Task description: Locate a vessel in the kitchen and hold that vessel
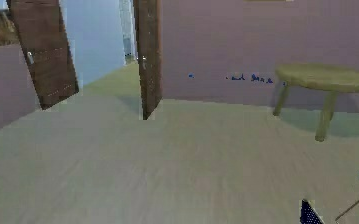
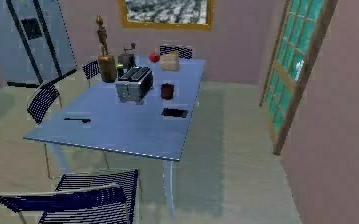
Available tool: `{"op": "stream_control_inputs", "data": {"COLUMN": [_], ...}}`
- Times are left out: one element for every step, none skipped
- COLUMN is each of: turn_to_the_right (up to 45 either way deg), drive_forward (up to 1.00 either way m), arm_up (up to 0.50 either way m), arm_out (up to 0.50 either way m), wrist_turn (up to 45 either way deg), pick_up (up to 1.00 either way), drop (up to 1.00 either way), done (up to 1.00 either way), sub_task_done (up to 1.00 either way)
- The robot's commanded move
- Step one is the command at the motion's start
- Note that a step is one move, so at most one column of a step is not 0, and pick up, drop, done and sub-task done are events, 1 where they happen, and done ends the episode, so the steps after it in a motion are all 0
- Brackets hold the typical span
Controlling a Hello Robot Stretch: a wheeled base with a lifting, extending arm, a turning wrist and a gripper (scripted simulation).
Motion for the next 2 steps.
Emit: {"op": "stream_control_inputs", "data": {"turn_to_the_right": [45.0, 45.0], "drive_forward": [0.0, 0.0], "arm_up": [0.0, 0.0], "arm_out": [0.0, 0.0], "wrist_turn": [0.0, 0.0], "pick_up": [0.0, 0.0], "drop": [0.0, 0.0], "done": [0.0, 0.0], "sub_task_done": [0.0, 0.0]}}
